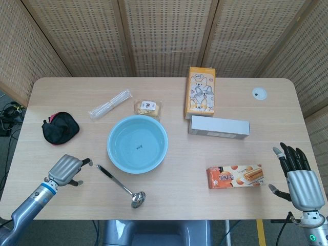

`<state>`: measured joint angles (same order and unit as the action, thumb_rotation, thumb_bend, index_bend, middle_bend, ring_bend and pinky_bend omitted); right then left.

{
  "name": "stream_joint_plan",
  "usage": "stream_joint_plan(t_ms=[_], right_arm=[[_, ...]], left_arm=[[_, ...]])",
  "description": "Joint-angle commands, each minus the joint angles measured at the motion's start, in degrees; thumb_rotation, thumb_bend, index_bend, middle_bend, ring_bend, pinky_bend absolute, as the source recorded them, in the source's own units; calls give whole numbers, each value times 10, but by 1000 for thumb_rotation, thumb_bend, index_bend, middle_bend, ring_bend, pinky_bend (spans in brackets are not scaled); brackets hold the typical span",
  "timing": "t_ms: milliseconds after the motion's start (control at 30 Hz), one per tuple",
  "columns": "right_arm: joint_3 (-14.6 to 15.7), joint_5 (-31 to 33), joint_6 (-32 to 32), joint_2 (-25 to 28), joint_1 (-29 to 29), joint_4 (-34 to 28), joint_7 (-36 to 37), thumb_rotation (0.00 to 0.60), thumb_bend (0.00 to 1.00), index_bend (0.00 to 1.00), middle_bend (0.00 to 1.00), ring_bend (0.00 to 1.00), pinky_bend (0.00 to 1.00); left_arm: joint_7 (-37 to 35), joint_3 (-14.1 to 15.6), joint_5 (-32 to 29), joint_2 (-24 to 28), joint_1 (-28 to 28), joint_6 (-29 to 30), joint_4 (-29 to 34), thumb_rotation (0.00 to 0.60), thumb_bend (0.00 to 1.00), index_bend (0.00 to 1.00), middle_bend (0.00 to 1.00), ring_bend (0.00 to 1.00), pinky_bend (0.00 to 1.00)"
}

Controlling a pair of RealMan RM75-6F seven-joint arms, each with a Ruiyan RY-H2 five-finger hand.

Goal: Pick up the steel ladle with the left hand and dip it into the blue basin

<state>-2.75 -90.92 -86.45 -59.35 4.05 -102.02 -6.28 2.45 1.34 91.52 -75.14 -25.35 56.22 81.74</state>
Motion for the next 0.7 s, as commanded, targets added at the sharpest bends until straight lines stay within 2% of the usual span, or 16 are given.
stream_joint_plan(t_ms=[33, 200, 433, 700], right_arm=[[1, 1, 2, 0, 0, 0, -1, 600, 0, 0, 0, 0, 0], [4, 4, 10, 8, 2, -4, 10, 600, 0, 0, 0, 0, 0], [4, 3, 5, 15, 0, -4, 25, 600, 0, 0, 0, 0, 0], [4, 3, 6, 18, 0, -3, 33, 600, 0, 0, 0, 0, 0]], left_arm=[[3, -2, 8, -28, -16, -3, -21, 600, 179, 354, 974, 938, 1000], [5, 3, 22, -65, -34, -11, -41, 600, 305, 391, 974, 938, 1000], [44, 5, 10, -99, -42, -17, -67, 600, 325, 424, 974, 938, 1000], [53, 13, 0, -131, -48, -26, -97, 600, 342, 444, 974, 938, 1000]])
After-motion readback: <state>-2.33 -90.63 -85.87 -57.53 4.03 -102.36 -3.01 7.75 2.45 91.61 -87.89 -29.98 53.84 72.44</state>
